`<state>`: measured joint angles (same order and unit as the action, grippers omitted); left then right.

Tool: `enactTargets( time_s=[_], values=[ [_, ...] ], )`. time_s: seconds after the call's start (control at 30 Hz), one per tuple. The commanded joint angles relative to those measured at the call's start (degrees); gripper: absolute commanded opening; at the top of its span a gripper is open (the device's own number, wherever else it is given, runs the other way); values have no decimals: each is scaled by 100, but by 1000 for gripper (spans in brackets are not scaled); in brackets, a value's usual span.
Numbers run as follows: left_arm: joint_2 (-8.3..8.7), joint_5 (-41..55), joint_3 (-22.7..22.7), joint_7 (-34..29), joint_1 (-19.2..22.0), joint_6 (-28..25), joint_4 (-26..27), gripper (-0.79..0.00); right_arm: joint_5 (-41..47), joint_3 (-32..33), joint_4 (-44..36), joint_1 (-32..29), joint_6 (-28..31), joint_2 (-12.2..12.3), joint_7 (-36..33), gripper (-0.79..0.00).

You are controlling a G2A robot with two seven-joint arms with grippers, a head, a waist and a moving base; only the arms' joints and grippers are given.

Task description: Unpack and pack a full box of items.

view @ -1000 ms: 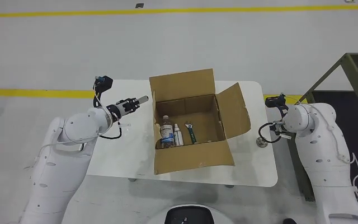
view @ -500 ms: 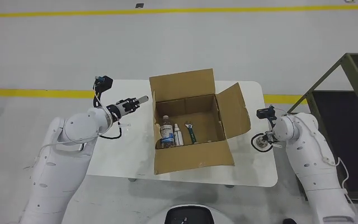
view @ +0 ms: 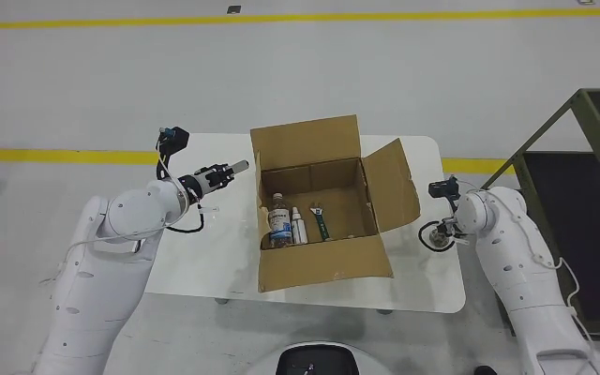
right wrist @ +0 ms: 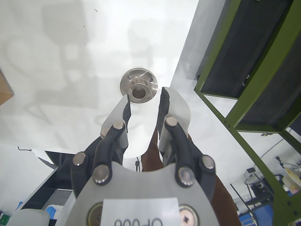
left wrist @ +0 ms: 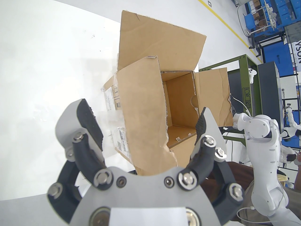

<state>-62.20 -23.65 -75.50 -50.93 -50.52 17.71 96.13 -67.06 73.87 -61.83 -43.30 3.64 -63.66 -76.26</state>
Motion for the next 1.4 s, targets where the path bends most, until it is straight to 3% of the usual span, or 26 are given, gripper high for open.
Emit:
enactTargets(
  time_s=[0.0,1.03,1.2,1.37],
  values=[
    [0,0,0,0,0,0,0,0,8,-34,46,15,4,-7,13,-474],
    [0,0,0,0,0,0,0,0,165,-394,784,253,-30,-107,324,-459],
    [0,0,0,0,0,0,0,0,184,-453,889,323,-34,-128,347,-502],
    [0,0,0,0,0,0,0,0,206,-526,1029,388,-38,-155,387,-650]
  ],
)
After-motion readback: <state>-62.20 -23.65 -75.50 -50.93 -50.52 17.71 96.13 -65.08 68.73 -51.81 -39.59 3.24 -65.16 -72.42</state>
